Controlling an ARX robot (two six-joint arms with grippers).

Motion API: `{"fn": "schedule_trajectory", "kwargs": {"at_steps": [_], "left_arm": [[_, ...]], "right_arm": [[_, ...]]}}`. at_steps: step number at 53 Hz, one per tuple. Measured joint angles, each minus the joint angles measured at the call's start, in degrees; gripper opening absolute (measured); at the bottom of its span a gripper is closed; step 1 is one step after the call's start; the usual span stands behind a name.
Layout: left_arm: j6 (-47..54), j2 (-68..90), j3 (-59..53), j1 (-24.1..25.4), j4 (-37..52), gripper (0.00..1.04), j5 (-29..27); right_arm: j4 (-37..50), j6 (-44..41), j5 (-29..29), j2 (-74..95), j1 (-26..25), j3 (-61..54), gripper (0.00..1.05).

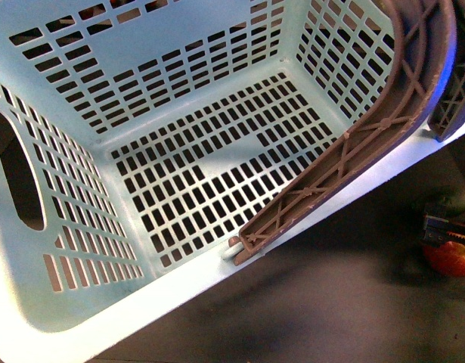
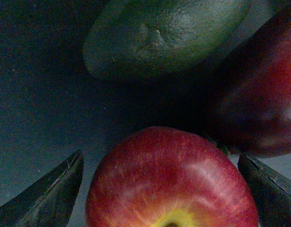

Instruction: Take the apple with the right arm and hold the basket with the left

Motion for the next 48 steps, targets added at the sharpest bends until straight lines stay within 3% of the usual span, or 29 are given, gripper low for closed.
{"fn": "schedule_trajectory", "kwargs": {"at_steps": [11, 18, 33, 48], "left_arm": [[0.0, 0.0, 0.0, 0.0, 0.0, 0.18, -0.02], [0.0, -0.02, 0.0, 0.0, 0.0, 0.18, 0.02], [0.0, 0.0, 0.0, 0.0, 0.0, 0.18, -0.09], [0.0, 0.0, 0.0, 0.0, 0.0, 0.18, 0.0]], "right_arm": [[-0.87, 0.02, -0.02, 1.81, -0.42, 1.7, 0.96], [-0.83, 0.07, -0.39, 2.14, -0.63, 1.92, 0.8], [1.09, -0.44, -1.44, -0.09, -0.81, -2.36, 0.8], [1.25, -1.73, -6.21, -17.11, -2.6, -12.98, 0.8]]}}
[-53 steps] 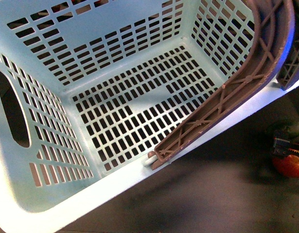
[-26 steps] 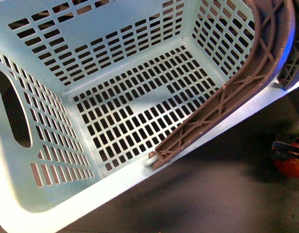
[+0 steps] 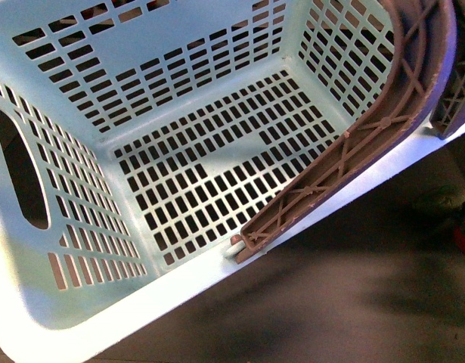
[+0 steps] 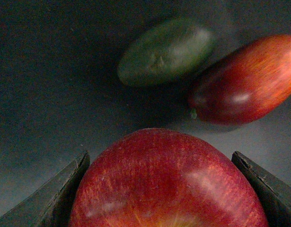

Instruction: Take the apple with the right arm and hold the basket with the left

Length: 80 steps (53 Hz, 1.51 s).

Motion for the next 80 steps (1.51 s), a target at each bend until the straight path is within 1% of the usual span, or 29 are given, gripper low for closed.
{"fn": "schedule_trajectory", "kwargs": {"at_steps": [10, 15, 18, 25, 31, 34, 41, 45, 53, 62, 67, 68, 71, 77, 80], "left_arm": [[0.0, 0.0, 0.0, 0.0, 0.0, 0.18, 0.0], [0.0, -0.02, 0.0, 0.0, 0.0, 0.18, 0.02], [0.0, -0.02, 0.0, 0.0, 0.0, 0.18, 0.0], [0.0, 0.0, 0.0, 0.0, 0.0, 0.18, 0.0], [0.0, 0.0, 0.0, 0.0, 0.0, 0.18, 0.02], [0.0, 0.0, 0.0, 0.0, 0.0, 0.18, 0.0], [0.0, 0.0, 0.0, 0.0, 0.0, 0.18, 0.02], [0.0, -0.02, 0.0, 0.0, 0.0, 0.18, 0.02], [0.0, 0.0, 0.0, 0.0, 0.0, 0.18, 0.02], [0.0, 0.0, 0.0, 0.0, 0.0, 0.18, -0.02], [0.0, -0.02, 0.0, 0.0, 0.0, 0.18, 0.02], [0.0, 0.0, 0.0, 0.0, 0.0, 0.18, 0.0], [0.0, 0.0, 0.0, 0.0, 0.0, 0.18, 0.0], [0.57, 0.02, -0.02, -0.07, 0.0, 0.18, -0.44], [0.46, 0.04, -0.02, -0.02, 0.0, 0.18, -0.13]], "right_arm": [[-6.47, -0.79, -3.08, -21.33, -0.96, -6.47, 0.8], [-11.8, -0.68, -4.15, -34.88, 0.61, -7.45, 0.8], [-14.6, 0.13, -4.31, -42.69, 2.64, -7.04, 0.8], [-16.48, 1.38, -3.3, -49.86, 6.23, -5.35, 0.8], [-16.9, 2.14, 0.55, -53.68, 12.33, -2.47, 0.8], [-16.87, 2.51, 1.38, -54.01, 14.58, -1.66, 0.8], [-16.06, 3.69, 3.54, -53.13, 23.67, 0.33, 0.8], [-14.95, 3.98, 4.39, -51.41, 27.43, 0.94, 0.8], [-13.09, 4.57, 6.19, -47.04, 32.02, 1.11, 0.8], [-12.24, 5.44, 7.54, -43.39, 34.4, 1.07, 0.8], [-11.96, 5.68, 8.52, -42.82, 35.08, 1.03, 0.96], [-11.82, 5.81, 8.87, -42.95, 35.1, 1.03, 0.97], [-11.82, 5.81, 9.73, -43.76, 35.08, 1.01, 0.95], [-11.98, 5.25, 12.17, -46.88, 33.97, 0.15, 0.96], [-13.22, 4.52, 14.27, -50.16, 32.39, -1.09, 0.96]]}}
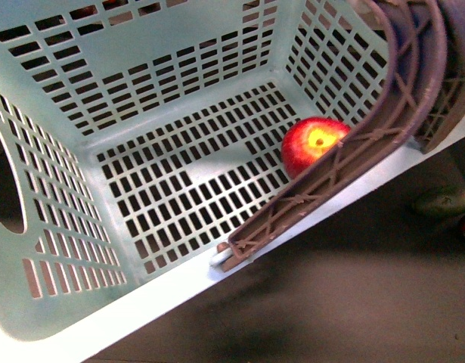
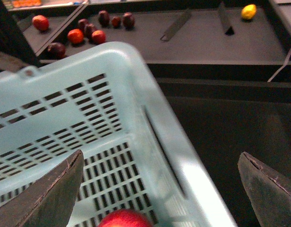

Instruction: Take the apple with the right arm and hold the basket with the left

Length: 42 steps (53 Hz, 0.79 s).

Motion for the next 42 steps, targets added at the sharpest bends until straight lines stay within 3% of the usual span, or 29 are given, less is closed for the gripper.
{"fn": "schedule_trajectory", "kwargs": {"at_steps": [13, 17, 20, 27, 38, 42], "left_arm": [[0.09, -0.02, 0.0, 0.02, 0.0, 0.18, -0.28], [0.11, -0.02, 0.0, 0.0, 0.0, 0.18, -0.11], [0.09, -0.02, 0.0, 0.0, 0.0, 0.18, 0.17], [-0.04, -0.02, 0.0, -0.02, 0.0, 0.18, 0.35], [0.13, -0.02, 0.0, 0.02, 0.0, 0.18, -0.2], [-0.07, -0.02, 0.0, 0.02, 0.0, 0.18, -0.07]], "right_arm": [[-3.52, -3.06, 9.92, -13.44, -5.84, -6.84, 0.96], [2.38, -4.74, 3.45, -19.15, -7.93, -12.41, 0.85], [5.27, -5.66, -1.64, -24.76, -9.27, -17.84, 0.71], [5.88, -6.38, -3.91, -28.68, -11.34, -22.97, 0.48], [5.14, -6.71, -6.97, -35.71, -14.38, -29.0, 0.04], [4.37, -6.95, -10.97, -37.38, -17.11, -30.1, 0.02]]}}
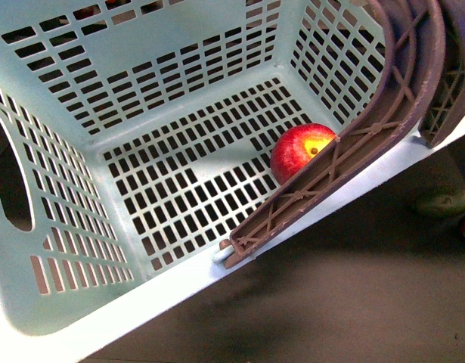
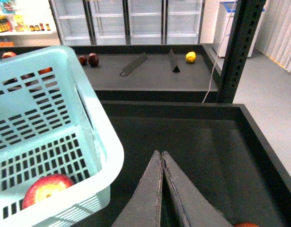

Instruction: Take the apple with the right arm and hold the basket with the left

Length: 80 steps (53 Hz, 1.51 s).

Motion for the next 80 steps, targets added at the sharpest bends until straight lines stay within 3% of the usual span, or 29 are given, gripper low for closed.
{"fn": "schedule_trajectory", "kwargs": {"at_steps": [6, 70, 74, 80], "left_arm": [[0.02, 0.0, 0.0, 0.0, 0.0, 0.18, 0.09], [0.02, 0.0, 0.0, -0.02, 0.0, 0.18, 0.04], [0.02, 0.0, 0.0, -0.02, 0.0, 0.18, 0.04], [0.04, 0.0, 0.0, 0.0, 0.0, 0.18, -0.13]], "right_arm": [[-1.31, 0.02, -0.52, -2.97, -2.25, -1.77, 0.02], [-18.8, 0.02, -0.76, -26.95, -2.34, -6.62, 0.02], [-26.58, 0.02, -0.9, -32.81, -2.34, -6.6, 0.02], [-28.94, 0.02, -0.79, -36.72, -2.34, -6.6, 0.02]]}}
